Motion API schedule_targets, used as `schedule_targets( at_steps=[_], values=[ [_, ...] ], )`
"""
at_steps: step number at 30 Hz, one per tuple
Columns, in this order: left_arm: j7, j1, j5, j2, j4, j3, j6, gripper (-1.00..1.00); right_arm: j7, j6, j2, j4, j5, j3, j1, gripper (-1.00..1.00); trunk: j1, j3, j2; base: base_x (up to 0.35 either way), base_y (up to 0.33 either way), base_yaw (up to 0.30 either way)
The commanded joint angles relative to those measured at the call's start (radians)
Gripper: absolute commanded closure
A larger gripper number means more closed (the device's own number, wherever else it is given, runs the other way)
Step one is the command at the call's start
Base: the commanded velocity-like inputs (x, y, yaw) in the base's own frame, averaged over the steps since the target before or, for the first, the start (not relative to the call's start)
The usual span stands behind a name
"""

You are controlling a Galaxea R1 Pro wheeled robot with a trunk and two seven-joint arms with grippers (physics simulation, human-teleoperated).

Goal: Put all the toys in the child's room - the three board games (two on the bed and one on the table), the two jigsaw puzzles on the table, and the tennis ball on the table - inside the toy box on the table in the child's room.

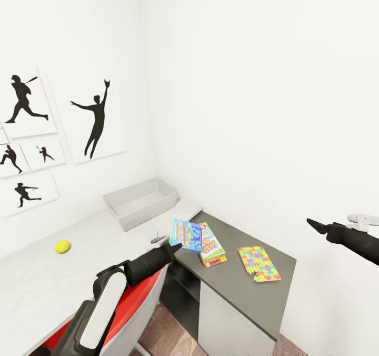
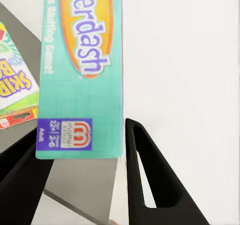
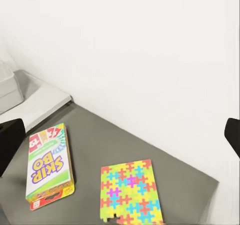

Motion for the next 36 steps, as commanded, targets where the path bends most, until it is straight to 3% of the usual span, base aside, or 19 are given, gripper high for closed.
schedule_targets(
  at_steps=[1,21,36],
  values=[
    [-0.003,0.0,0.003,0.0,0.0,0.001,0.004,1.0,0.0,0.008,0.0,0.0,-0.006,-0.001,-0.001,-1.0,0.0,0.0,-0.001,0.0,0.0,-0.256],
    [-0.004,0.0,0.001,0.0,0.0,0.001,0.001,1.0,0.0,0.008,0.001,0.0,-0.006,0.0,-0.001,-1.0,0.0,0.016,-0.001,0.01,0.002,-0.256],
    [-0.002,0.004,-0.001,0.0,0.0,0.001,-0.002,1.0,0.0,0.008,0.001,0.0,-0.006,0.0,-0.001,-1.0,0.0,0.027,-0.001,0.228,0.1,-0.256]
  ],
)
